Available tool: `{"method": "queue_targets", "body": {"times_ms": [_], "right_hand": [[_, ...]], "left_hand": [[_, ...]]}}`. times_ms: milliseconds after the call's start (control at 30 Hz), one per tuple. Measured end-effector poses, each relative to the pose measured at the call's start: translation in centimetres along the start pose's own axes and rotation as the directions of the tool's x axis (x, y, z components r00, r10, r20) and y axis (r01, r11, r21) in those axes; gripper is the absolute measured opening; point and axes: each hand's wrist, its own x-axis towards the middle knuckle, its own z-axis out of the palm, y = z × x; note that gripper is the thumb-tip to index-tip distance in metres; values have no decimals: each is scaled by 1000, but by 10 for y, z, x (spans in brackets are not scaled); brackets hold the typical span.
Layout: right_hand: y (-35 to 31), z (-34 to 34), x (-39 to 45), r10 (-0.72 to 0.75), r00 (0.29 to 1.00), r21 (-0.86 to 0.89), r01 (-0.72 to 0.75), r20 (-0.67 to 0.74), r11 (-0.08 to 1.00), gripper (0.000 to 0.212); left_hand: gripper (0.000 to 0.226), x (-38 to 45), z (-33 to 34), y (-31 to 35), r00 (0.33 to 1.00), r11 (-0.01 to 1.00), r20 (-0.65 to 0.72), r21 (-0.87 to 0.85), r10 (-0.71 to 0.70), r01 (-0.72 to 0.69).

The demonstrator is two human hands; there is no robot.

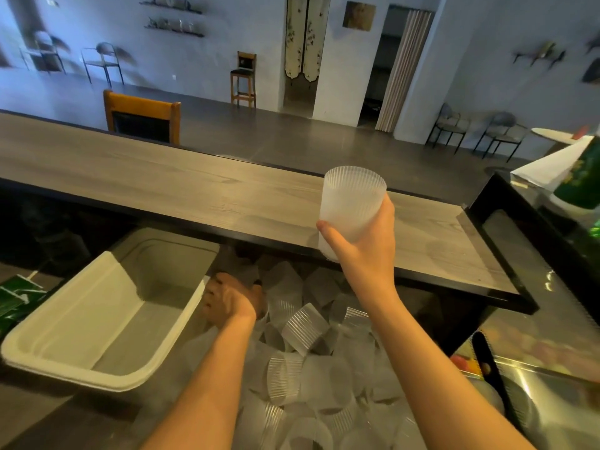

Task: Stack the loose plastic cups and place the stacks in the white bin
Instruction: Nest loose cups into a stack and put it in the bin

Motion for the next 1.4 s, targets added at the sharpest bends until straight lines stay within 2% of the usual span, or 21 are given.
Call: {"method": "queue_targets", "body": {"times_ms": [167, 300, 400, 500, 600, 800, 933, 1067, 1133, 1267, 1400], "right_hand": [[-6, -17, -11, -12, 1000, 12, 12, -6, 1000, 90], [-18, -41, -21, -46, 997, 21, 47, -64, 999, 85], [-26, -59, -29, -52, 997, 17, 53, -58, 998, 85], [-30, -71, -44, -47, 999, -8, 47, 23, 999, 82], [-32, -80, -65, -41, 990, -18, 44, 138, 999, 81], [-35, -93, -114, -20, 956, -68, 41, 293, 997, 75], [-33, -95, -142, 16, 925, -122, 32, 379, 992, 72], [-30, -90, -165, 109, 901, -147, -51, 419, 988, 66], [-31, -88, -175, 151, 886, -169, -83, 439, 982, 64], [-35, -82, -189, 215, 877, -222, -128, 430, 967, 71], [-41, -73, -203, 231, 875, -247, -134, 424, 960, 75]], "left_hand": [[73, -1, -4, 0, 999, 990, -37, -142, -6, 1], [88, -7, -13, -1, 1000, 971, 1, -240, 15, -14], [99, -18, -24, -1, 999, 959, 26, -282, 33, -25], [83, -30, -36, 0, 999, 946, 38, -323, 11, 2], [68, -42, -48, -8, 1000, 884, 15, -467, 22, -12], [52, -82, -76, -35, 987, 726, -1, -677, 162, -120], [57, -106, -93, -44, 968, 576, 35, -809, 248, -118], [102, -119, -102, -45, 922, 460, 148, -887, 357, -36], [112, -125, -105, -41, 881, 438, 195, -899, 431, -15], [87, -137, -108, -40, 768, 467, 266, -883, 582, -48], [69, -149, -111, -46, 686, 514, 315, -852, 656, -100]]}}
